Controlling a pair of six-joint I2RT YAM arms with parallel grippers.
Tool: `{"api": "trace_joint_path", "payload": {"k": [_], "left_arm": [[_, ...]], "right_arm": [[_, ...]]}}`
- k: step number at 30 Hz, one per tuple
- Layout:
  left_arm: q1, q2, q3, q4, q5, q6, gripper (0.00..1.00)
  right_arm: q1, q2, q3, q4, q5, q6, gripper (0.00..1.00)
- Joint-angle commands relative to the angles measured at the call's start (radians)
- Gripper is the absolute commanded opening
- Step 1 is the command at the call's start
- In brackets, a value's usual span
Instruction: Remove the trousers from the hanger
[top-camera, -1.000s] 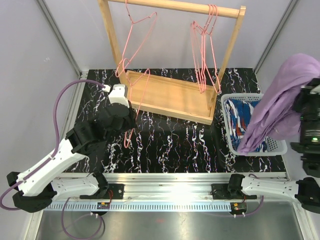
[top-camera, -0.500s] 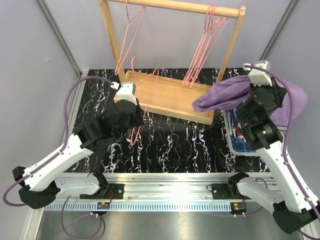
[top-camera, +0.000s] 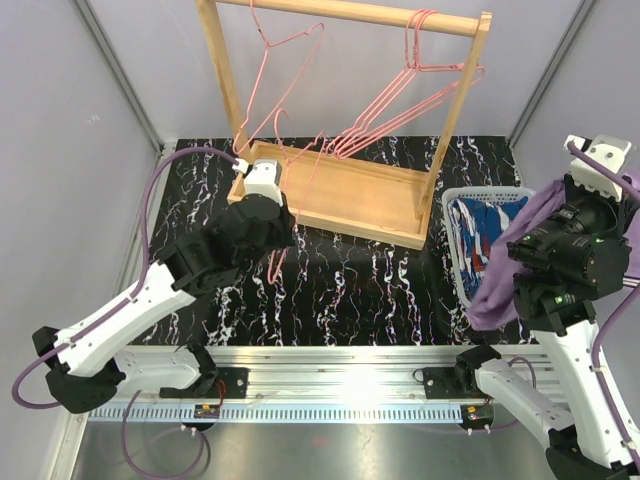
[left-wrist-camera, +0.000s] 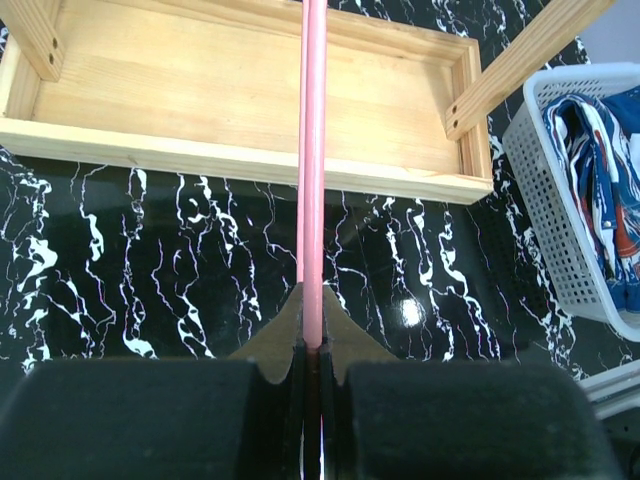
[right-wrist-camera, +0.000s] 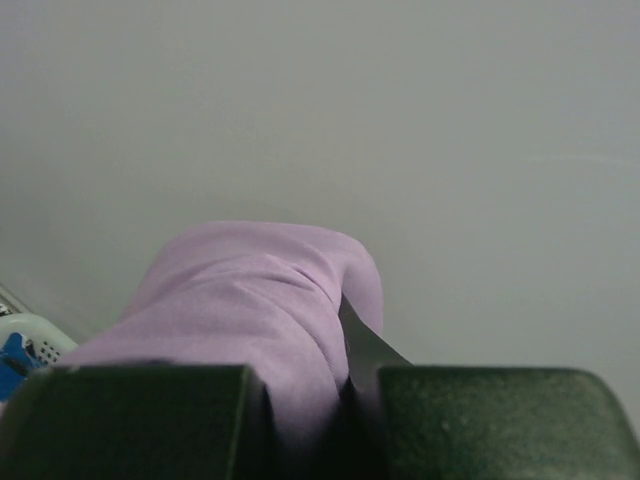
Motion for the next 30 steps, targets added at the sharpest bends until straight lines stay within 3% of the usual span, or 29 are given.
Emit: {"api": "trace_joint_path", "payload": {"k": [1,4,9,12,19,23,30], "left_arm": [[0.009,-0.049,-0.033,0.092,0.006,0.029,0.00],[0.014,-0.060,-0.051,0.128,0.038,0.034,0.00],[0.019,-0.054,-0.054,0.131,0.078,0.042,0.00],[0.017,-0.080,-0.088,0.143,0.098,0.040,0.00],[0.032,-0.112,-0.133,0.138,0.086,0.068,0.00],[0.048,-0.124,-0.143,0.149,0.102,0.076,0.00],[0.055,-0.133,-0.145,0.154,0.118,0.089,0.00]], "right_arm": [[-0.013,0.002,-0.014,0.056,-0.029,-0.106,0.00],[-0.053,-0.006,-0.181,0.030,-0.018,-0.050,0.00],[-0.234,0.065,-0.231,-0.417,-0.073,0.508,0.00],[-0.297,0.102,-0.246,-0.493,-0.083,0.681,0.00],[-0.303,0.048,-0.237,-0.395,-0.055,0.632,0.00],[-0.343,0.063,-0.255,-0.158,-0.070,0.385,0.00],[-0.406,0.063,-0.211,0.027,-0.112,0.136,0.00]]}}
